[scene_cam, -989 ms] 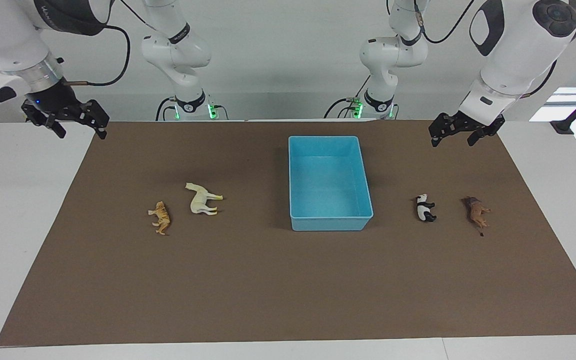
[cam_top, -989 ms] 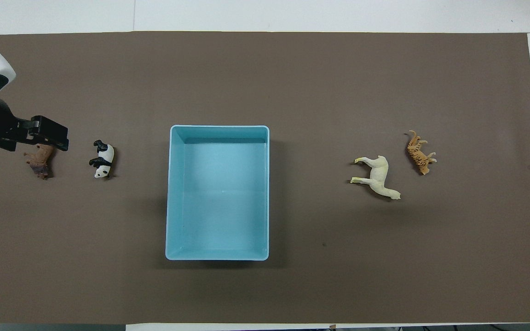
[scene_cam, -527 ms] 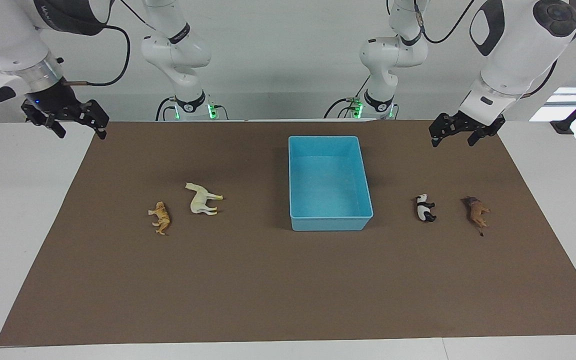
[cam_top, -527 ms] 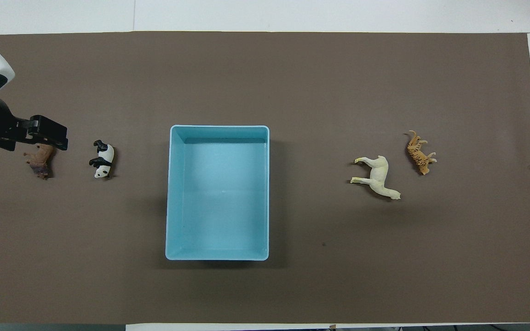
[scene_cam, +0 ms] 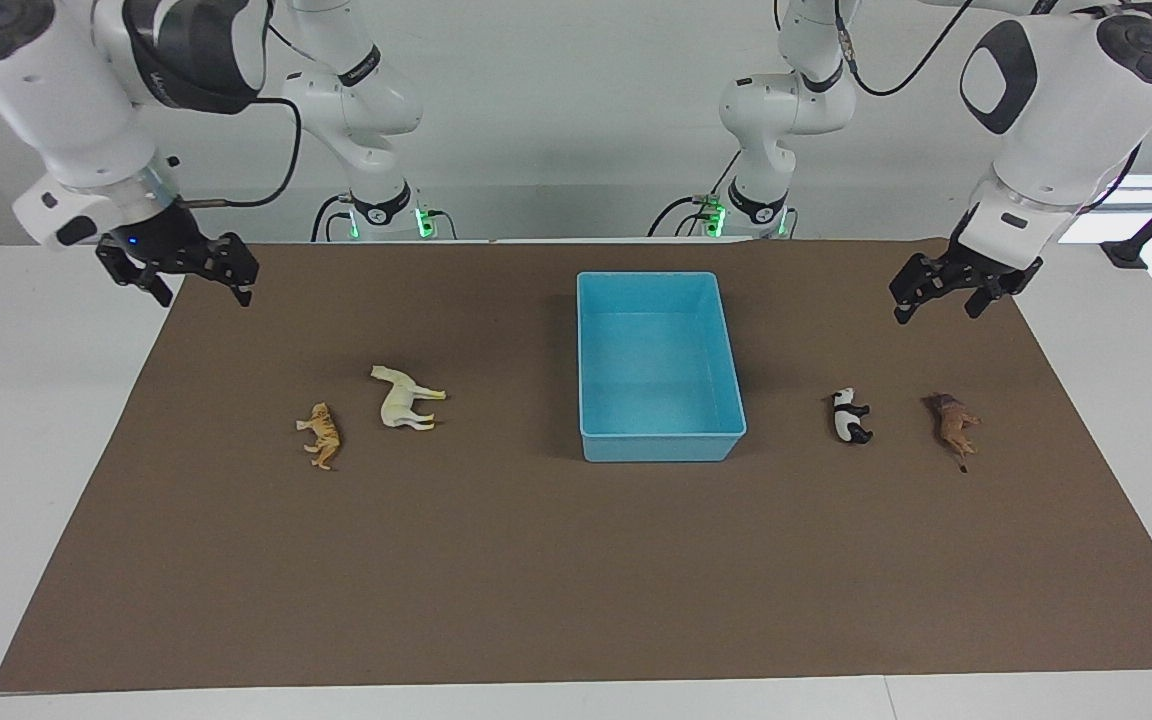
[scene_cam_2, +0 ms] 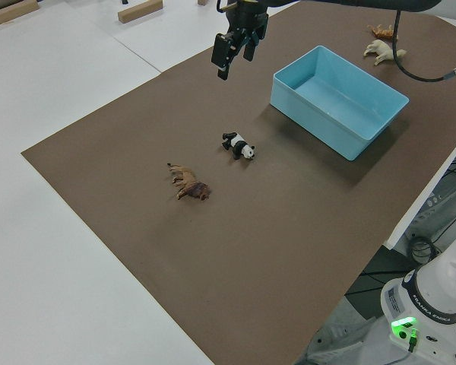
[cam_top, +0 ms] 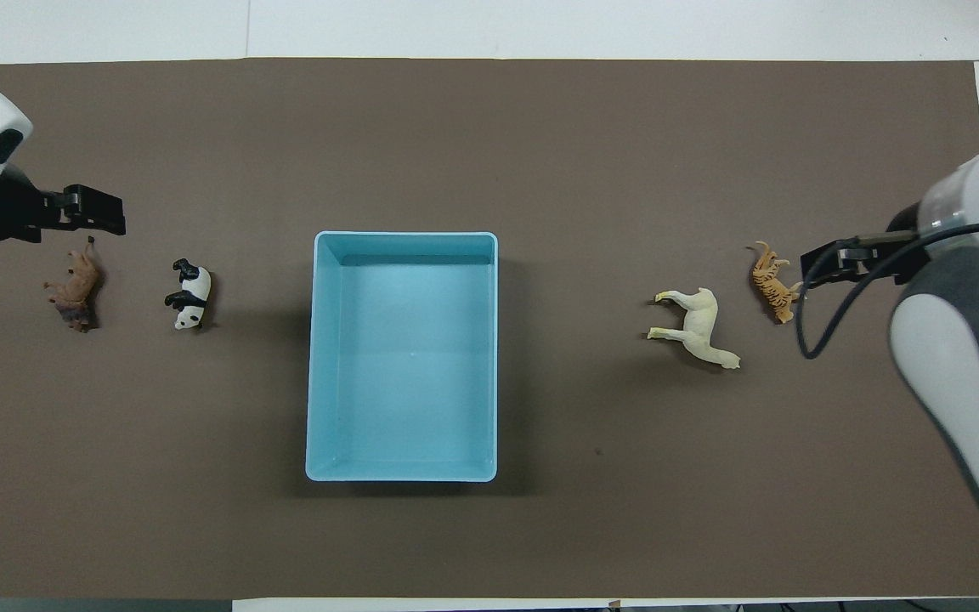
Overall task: Put all toys into storage box
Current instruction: 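Grasp the panda with the left gripper while the right gripper grasps the horse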
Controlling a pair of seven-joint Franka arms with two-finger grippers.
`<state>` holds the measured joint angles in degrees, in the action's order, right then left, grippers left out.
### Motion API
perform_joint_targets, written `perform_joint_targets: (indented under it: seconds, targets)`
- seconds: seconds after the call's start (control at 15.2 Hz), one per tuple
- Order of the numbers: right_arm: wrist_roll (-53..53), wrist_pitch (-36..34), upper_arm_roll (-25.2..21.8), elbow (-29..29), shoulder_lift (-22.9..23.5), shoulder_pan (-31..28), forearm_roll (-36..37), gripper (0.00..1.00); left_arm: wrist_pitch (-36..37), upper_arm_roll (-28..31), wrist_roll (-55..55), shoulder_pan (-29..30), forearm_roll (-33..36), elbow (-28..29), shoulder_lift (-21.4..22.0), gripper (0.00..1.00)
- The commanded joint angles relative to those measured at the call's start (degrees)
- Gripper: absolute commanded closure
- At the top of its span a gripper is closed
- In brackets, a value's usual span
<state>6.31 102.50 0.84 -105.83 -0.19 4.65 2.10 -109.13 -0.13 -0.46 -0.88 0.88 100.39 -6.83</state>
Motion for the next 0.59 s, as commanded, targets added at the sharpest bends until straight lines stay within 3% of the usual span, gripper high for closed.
perform_joint_targets:
  seconds: [0.0, 0.26, 0.53]
  targets:
    - [7.64, 9.18, -0.05, -9.38, -1.57, 4.73, 0.63, 0.0, -8.01, -0.48, 6.59, 1.83, 0.27, 8.67, 0.33, 0.0]
    - [10.22, 20.53, -0.05, -18.96, -1.39, 7.3, 0.71, 0.0, -15.65, -0.48, 8.72, 0.88, 0.27, 17.54, -0.29, 0.0]
    - [7.15, 26.87, -0.05, -23.45, -1.04, 6.61, 0.71, 0.0, -24.52, -0.48, 8.46, 0.96, 0.27, 23.52, -0.99, 0.0]
